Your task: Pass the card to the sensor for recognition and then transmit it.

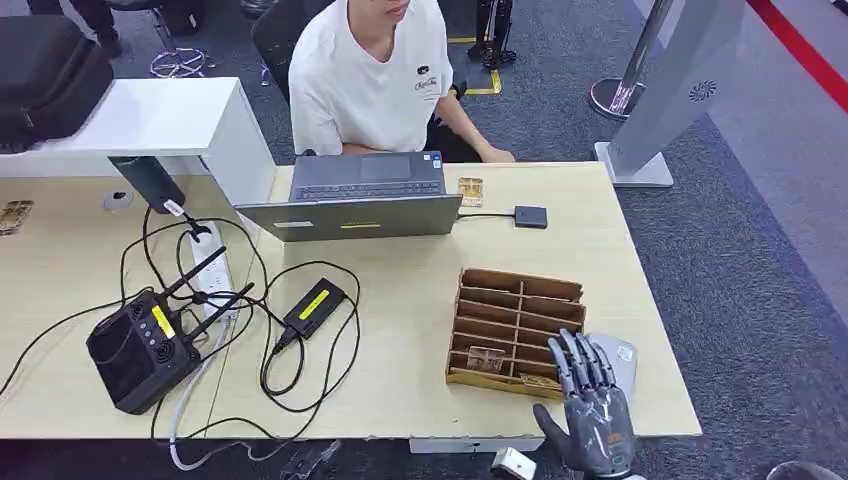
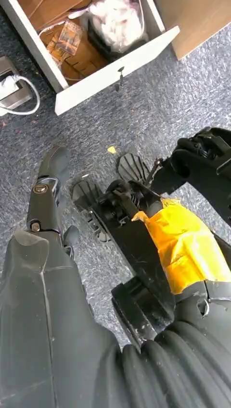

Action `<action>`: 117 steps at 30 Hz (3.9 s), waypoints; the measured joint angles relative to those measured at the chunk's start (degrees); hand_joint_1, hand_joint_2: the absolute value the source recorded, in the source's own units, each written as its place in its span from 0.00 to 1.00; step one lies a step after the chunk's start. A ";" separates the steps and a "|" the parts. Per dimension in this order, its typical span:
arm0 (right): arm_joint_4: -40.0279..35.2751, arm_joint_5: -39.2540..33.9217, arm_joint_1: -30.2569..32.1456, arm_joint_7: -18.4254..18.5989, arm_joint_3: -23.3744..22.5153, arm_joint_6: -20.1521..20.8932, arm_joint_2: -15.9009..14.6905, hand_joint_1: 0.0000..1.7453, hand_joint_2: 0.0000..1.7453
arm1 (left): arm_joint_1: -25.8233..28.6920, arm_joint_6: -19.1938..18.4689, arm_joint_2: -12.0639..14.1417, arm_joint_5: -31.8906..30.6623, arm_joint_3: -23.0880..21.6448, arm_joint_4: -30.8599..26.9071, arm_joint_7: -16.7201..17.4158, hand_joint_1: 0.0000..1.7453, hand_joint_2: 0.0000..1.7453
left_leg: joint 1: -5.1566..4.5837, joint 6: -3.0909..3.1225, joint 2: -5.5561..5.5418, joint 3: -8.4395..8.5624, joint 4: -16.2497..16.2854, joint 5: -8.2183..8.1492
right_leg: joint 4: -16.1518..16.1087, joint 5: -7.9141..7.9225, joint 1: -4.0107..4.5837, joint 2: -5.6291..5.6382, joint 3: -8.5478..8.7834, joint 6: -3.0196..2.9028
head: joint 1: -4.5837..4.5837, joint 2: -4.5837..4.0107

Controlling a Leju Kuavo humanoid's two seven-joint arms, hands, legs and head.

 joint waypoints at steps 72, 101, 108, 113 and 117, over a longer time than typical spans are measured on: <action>3.02 1.55 -1.53 0.00 -5.05 0.00 1.95 0.89 1.00 | -1.23 6.49 -0.72 -3.95 -3.13 -0.09 1.90 0.00 1.00 | 0.01 -0.01 0.01 0.05 0.00 0.01 | 0.01 0.01 0.00 0.01 0.02 -0.01 | 0.02 0.00; 2.80 -0.17 -1.47 0.00 -5.07 -0.02 2.25 0.89 1.00 | -1.18 7.72 -0.83 -6.43 -4.37 -0.87 2.51 0.00 1.00 | 0.01 -0.01 0.03 0.03 0.00 0.00 | 0.02 0.00 0.01 0.02 0.01 -0.01 | 0.00 0.00; 0.83 -3.48 -1.14 0.00 -4.40 0.00 2.25 0.89 1.00 | -1.18 7.72 -0.83 -7.32 -4.37 -0.94 2.60 0.00 1.00 | 0.01 -0.01 0.03 0.03 0.00 0.00 | 0.02 0.00 0.01 0.03 0.01 -0.01 | 0.00 0.00; -1.63 -5.99 -0.57 0.00 -2.89 -0.02 2.25 0.89 1.00 | -1.18 7.69 -0.81 -7.95 -4.37 -0.98 2.60 0.00 1.00 | 0.01 -0.01 0.03 0.03 0.00 0.00 | 0.03 0.00 0.01 0.03 0.01 -0.01 | 0.00 0.00; -5.03 -10.92 0.09 0.00 -0.90 -0.02 2.23 0.89 1.00 | -1.20 7.52 -0.79 -8.55 -4.35 -1.05 2.62 0.00 1.00 | 0.00 -0.01 0.02 0.02 0.00 0.00 | 0.04 0.00 0.00 0.02 0.01 -0.01 | 0.00 0.00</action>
